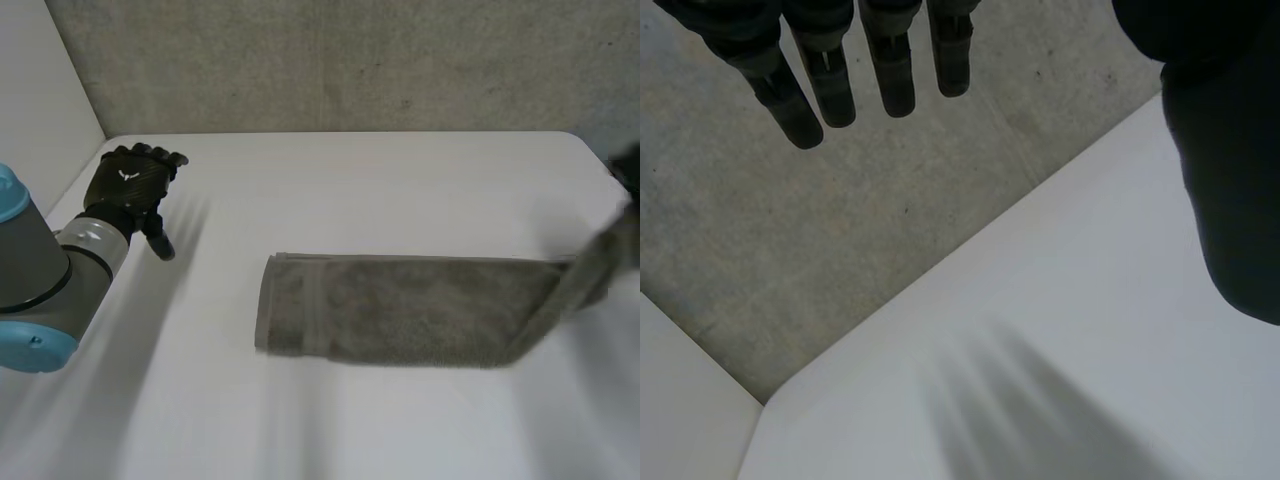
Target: Fold the towel.
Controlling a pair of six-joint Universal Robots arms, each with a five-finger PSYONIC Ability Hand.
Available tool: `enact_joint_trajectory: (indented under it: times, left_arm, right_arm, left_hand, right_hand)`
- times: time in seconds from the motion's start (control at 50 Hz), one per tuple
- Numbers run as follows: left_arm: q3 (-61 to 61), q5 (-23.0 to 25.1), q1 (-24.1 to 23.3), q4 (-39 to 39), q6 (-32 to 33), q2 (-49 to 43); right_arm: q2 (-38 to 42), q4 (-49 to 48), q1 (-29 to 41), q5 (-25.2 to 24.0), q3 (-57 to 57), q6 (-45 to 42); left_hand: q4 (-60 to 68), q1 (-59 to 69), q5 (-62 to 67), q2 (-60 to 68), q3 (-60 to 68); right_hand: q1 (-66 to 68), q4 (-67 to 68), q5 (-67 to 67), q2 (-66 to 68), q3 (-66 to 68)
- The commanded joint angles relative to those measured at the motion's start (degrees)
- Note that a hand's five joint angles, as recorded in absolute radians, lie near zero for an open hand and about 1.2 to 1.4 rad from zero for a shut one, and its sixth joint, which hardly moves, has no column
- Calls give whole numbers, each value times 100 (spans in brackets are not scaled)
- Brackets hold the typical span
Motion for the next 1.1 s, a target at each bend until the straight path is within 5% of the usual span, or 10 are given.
enact_joint_trajectory:
  times: [0.02, 0.16, 0.38, 0.42, 0.44, 0.46, 0.7, 0.98, 1.04, 1.1]
  left_arm:
    - [47, -13, -102, 5, -135, 187]
    - [47, -39, -252, 5, -347, 319]
    - [38, -48, -507, 5, -347, 275]
    - [56, -48, -620, 14, -347, 232]
    - [56, -48, -621, 14, -347, 231]
    - [65, -48, -682, 32, -347, 223]
    - [223, -57, -1472, 304, -329, -49]
    - [724, -698, -2027, 260, -268, -1228]
    - [680, -874, -2062, 234, -250, -1359]
    - [523, -900, -2089, 199, -250, -1368]
  right_arm:
    - [162, -733, 2180, -52, -457, 792]
    - [1040, -1456, 4214, -70, -396, 635]
    - [1930, -1087, 4734, -509, -237, 511]
    - [1825, -1078, 4647, -780, -115, 581]
    - [1824, -1078, 4646, -782, -114, 582]
    - [1659, -1070, 4629, -869, -36, 625]
    - [120, -1017, 3286, -922, 1184, 1960]
    - [-66, -990, 2054, -843, 2698, 2137]
    - [-22, -1034, 1922, -755, 2821, 2111]
    - [22, -1070, 1878, -536, 2795, 2067]
  left_hand:
    - [-410, -426, -1185, -391, -318]
    - [-393, -410, -1168, -375, -301]
    - [-393, -410, -1168, -375, -301]
    - [-393, -410, -1168, -375, -301]
    - [-393, -410, -1168, -375, -301]
    - [-393, -410, -1168, -375, -301]
    - [-410, -426, -1185, -391, -318]
    - [-343, -359, -1118, -324, -251]
    - [-292, -309, -1067, -274, -200]
    - [-292, -309, -1067, -274, -200]
  right_hand:
    - [373, 272, 349, 455, 306]
    - [373, 272, 349, 455, 306]
    - [-260, -361, -284, -178, -327]
    - [-4709, -4810, -4733, -4627, -4776]
    - [-4734, -4836, -4758, -4652, -4802]
    - [-6627, -6728, -6651, -6545, -6694]
    - [-6627, -6728, -6651, -6545, -6694]
    - [-6585, -6686, -6609, -6503, -6652]
    - [-5828, -5929, -5852, -5746, -5895]
    - [-3331, -3433, -3355, -3249, -3399]
